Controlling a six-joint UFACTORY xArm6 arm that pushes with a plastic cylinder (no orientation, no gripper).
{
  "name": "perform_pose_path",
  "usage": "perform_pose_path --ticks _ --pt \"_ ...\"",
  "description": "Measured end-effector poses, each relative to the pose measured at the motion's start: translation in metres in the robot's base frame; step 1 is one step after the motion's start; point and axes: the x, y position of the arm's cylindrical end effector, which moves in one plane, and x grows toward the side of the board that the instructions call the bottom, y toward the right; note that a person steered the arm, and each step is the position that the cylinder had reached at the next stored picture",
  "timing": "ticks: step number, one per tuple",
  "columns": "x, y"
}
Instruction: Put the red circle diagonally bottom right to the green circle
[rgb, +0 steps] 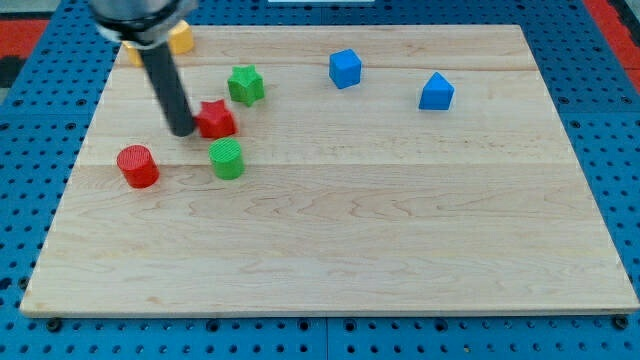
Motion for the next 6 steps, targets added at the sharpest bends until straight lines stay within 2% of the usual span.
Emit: perform_pose_path --ticks 1,2,3,5,6 --pt "0.007 0.004" --pt "0.009 -0.083" --pt "0.054 -0.069" --pt "0.07 -0.097" --pt "0.103 -0.022"
